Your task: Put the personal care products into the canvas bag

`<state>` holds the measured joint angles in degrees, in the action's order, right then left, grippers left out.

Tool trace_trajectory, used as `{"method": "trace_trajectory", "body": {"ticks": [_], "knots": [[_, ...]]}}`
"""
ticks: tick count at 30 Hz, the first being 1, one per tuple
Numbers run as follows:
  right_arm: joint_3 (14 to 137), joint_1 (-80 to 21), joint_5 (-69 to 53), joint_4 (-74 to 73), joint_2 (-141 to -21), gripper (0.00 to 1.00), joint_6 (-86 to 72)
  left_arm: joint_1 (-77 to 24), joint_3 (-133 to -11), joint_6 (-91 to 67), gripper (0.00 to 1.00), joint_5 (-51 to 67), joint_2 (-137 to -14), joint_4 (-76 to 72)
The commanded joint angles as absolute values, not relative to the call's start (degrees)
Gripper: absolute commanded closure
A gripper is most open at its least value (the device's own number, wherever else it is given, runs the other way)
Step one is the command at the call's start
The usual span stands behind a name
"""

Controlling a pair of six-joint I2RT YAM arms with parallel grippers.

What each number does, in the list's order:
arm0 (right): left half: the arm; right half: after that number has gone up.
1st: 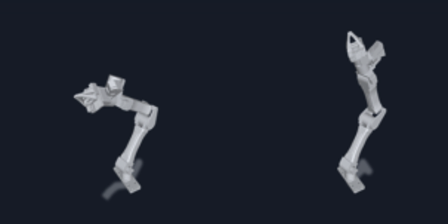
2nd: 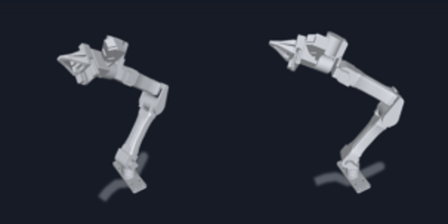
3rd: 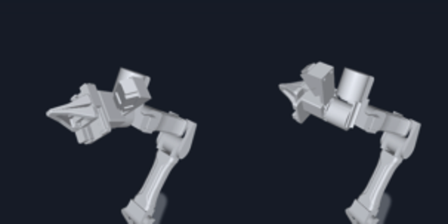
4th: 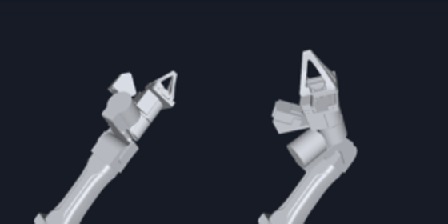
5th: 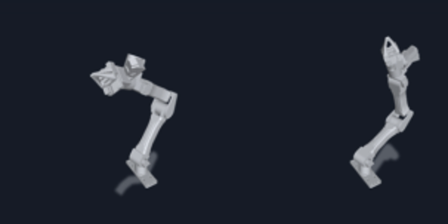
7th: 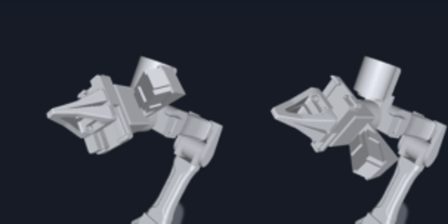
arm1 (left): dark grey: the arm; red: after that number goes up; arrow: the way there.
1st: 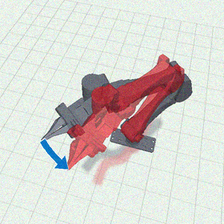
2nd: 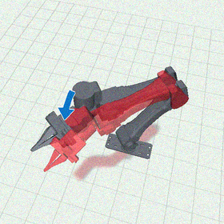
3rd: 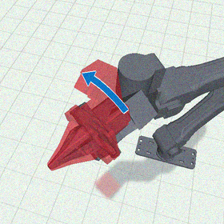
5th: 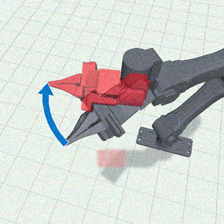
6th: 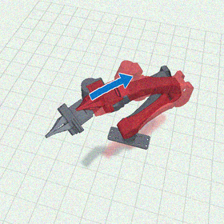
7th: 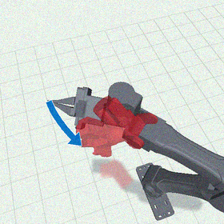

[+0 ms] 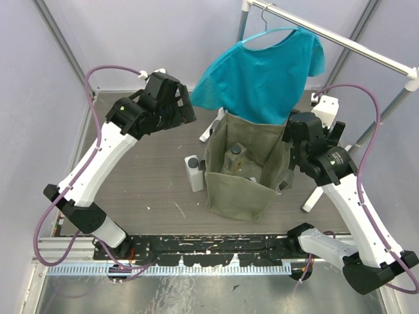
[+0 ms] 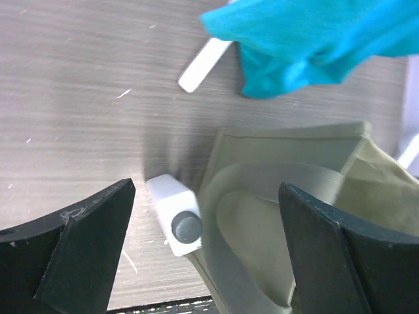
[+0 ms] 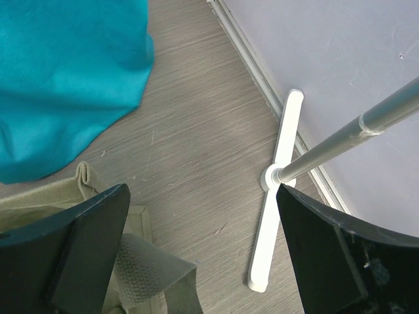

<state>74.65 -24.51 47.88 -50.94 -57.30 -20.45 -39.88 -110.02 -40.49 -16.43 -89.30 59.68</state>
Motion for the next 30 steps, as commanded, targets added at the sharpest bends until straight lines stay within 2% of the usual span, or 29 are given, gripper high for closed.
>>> {"method": "trace_trajectory", "body": {"ticks": [1,9,16,30], "knots": [[74.9,-24.4,47.8,-48.3,-57.4,0.0,-19.4,-40.2,-114.0,-51.7,0.02,-28.2,-91.9,72.9],[74.0,-24.4,47.8,-48.3,-56.5,0.0,-19.6,-40.0,-117.7,-62.0,0.02,-28.0,-100.8,83.4],[73.6,-24.4,48.4,-48.5,-55.6,0.0,-19.9,-39.7,-119.7,-58.8,0.02,-20.1,-109.2,84.2],[73.2,-24.4,49.2,-49.0,-55.5,0.0,-20.0,-39.7,-110.5,-56.7,0.02,-12.8,-110.1,81.1]]}}
